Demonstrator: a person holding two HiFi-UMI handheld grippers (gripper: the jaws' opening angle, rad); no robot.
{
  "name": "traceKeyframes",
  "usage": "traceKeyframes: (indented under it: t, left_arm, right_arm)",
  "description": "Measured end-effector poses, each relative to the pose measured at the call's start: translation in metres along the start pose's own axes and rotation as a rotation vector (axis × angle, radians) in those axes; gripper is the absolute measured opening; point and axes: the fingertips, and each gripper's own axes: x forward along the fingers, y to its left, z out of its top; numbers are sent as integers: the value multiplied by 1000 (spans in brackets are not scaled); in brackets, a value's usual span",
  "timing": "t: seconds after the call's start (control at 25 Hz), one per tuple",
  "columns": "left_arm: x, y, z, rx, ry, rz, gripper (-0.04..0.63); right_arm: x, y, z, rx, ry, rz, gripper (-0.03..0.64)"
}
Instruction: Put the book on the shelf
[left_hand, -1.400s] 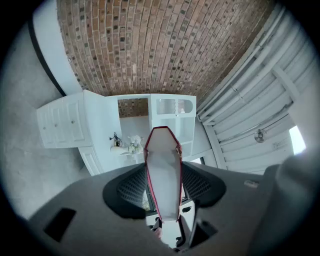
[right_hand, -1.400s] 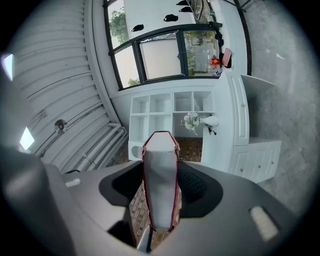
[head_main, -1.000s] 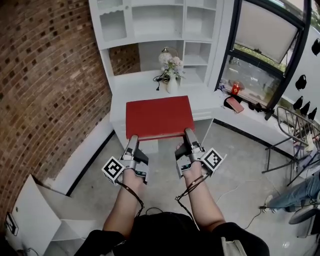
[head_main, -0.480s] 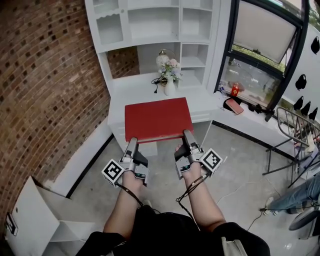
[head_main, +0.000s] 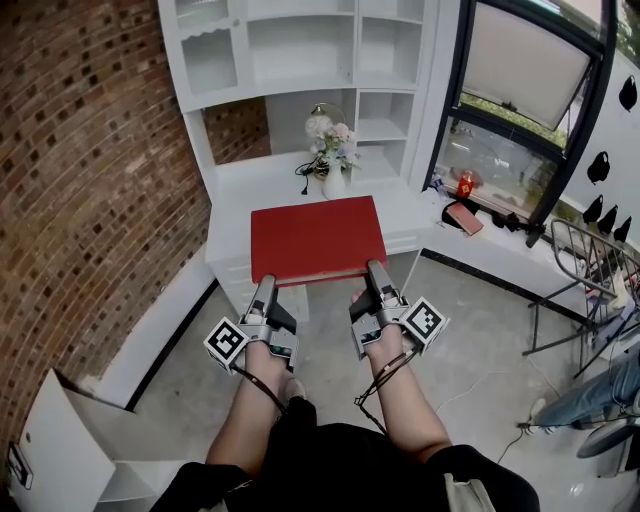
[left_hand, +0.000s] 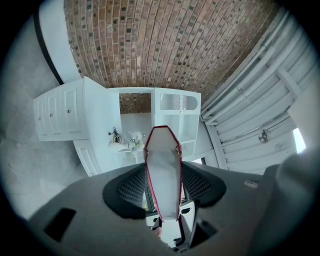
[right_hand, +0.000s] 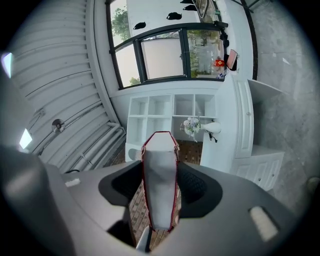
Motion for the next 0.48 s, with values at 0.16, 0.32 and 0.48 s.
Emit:
traceKeyframes:
  t: [0.16, 0.32, 0.48]
  left_arm:
    - [38, 8, 14, -18, 17, -10, 219]
    - [80, 18, 42, -15, 33, -9, 219]
    - [123, 19, 72, -27, 52, -37, 219]
  right_arm:
    - [35, -8, 12, -22, -18, -1, 228]
    - [80, -12, 18, -36, -29, -2, 229]
    - [128, -15, 20, -50, -44, 6, 229]
